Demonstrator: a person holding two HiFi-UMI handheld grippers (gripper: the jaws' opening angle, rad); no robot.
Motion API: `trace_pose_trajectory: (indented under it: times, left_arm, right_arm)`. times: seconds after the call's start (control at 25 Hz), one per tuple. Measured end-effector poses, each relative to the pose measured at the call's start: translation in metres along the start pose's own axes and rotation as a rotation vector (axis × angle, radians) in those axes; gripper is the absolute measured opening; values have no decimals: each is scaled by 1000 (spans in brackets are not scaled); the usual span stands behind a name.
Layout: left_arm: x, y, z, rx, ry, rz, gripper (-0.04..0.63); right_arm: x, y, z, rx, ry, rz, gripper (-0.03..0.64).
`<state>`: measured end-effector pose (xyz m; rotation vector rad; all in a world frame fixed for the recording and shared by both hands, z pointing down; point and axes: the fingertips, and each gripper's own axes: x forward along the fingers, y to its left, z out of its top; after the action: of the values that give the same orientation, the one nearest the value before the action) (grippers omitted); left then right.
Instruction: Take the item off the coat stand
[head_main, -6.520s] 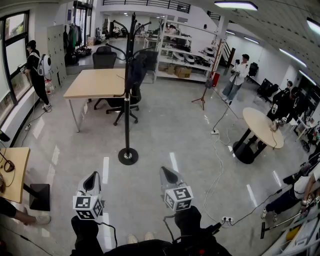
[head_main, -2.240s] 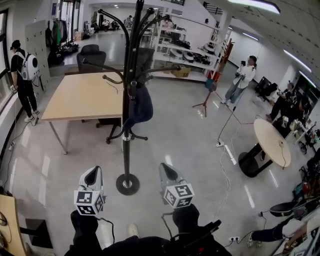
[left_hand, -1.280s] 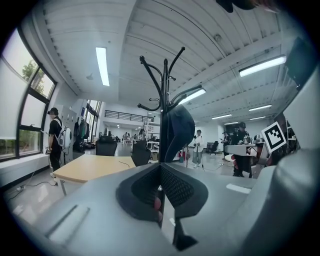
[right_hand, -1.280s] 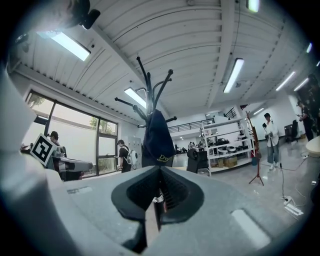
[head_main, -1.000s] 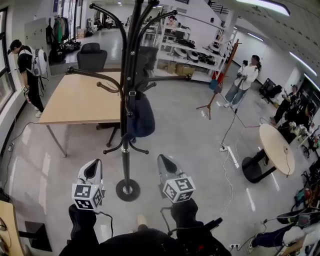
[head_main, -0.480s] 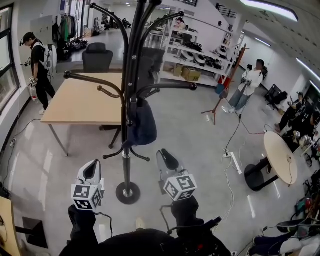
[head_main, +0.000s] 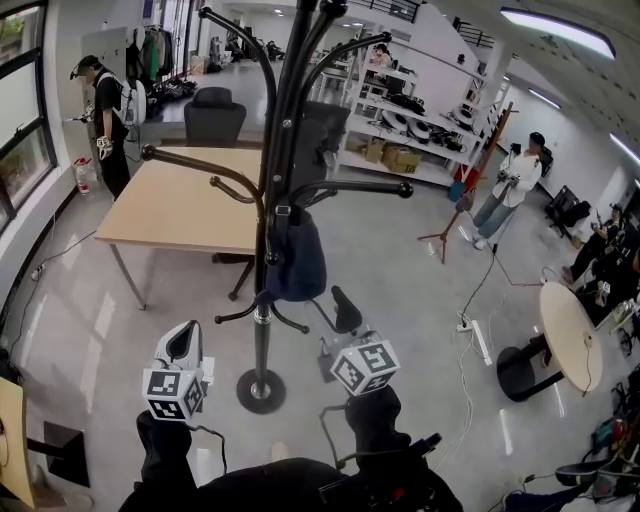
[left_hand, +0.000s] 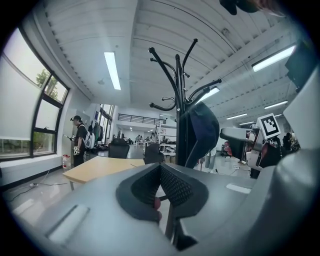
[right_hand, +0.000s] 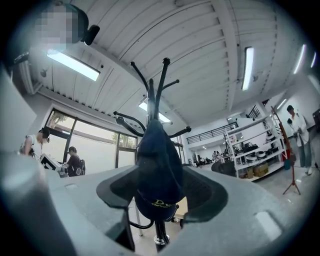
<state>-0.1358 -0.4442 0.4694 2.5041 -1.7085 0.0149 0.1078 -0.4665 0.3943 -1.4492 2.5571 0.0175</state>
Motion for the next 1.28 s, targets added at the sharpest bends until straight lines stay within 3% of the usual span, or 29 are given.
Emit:
trace_pose_trajectory:
  times: [0.4, 0.68, 1.28]
  left_arm:
    - [-10, 13, 1, -2, -2, 54, 3]
    - [-19, 24, 1, -12, -6, 97, 3]
    - [-23, 24, 3, -11, -13, 91, 3]
  right_arm:
    - [22, 13, 6, 1, -3, 75, 295]
    - [30, 13, 2, -21, 25, 73, 293]
    - [26, 14, 4, -57, 78, 44, 138]
